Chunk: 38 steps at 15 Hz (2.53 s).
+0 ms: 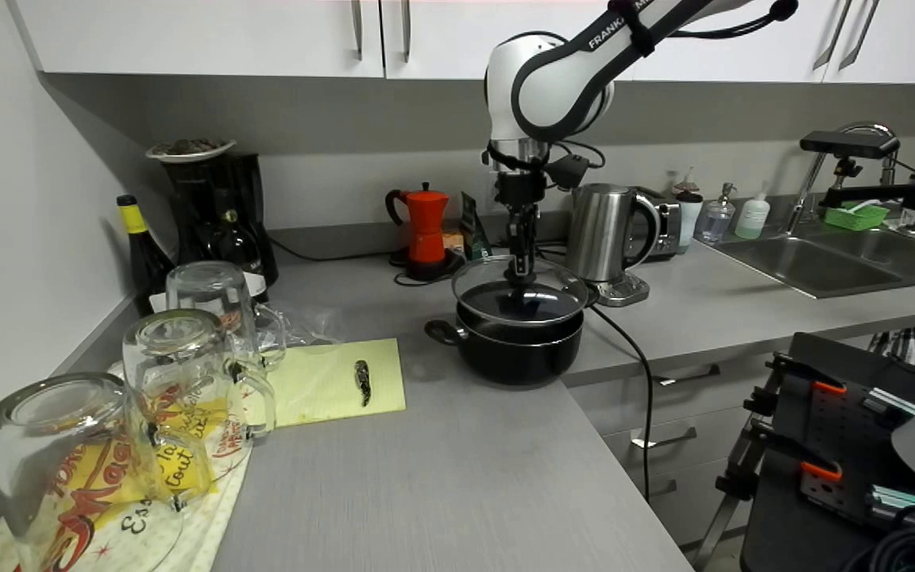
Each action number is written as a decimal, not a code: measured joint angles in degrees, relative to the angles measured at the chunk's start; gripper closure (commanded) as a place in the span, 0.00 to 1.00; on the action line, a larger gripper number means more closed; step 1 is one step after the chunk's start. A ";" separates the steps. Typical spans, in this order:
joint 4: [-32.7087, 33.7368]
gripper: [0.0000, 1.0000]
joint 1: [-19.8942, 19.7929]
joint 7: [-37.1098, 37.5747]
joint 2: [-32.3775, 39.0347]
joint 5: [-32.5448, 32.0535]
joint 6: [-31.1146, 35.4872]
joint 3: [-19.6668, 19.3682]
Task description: Remove the lid from the pot
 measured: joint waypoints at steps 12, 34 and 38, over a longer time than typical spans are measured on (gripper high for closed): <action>-13.45 0.75 9.12 0.00 -7.62 -8.40 0.06 6.79; -18.29 0.75 13.80 -17.08 0.85 -14.97 11.88 14.40; -17.45 0.75 12.65 -20.07 5.28 -15.05 14.97 14.38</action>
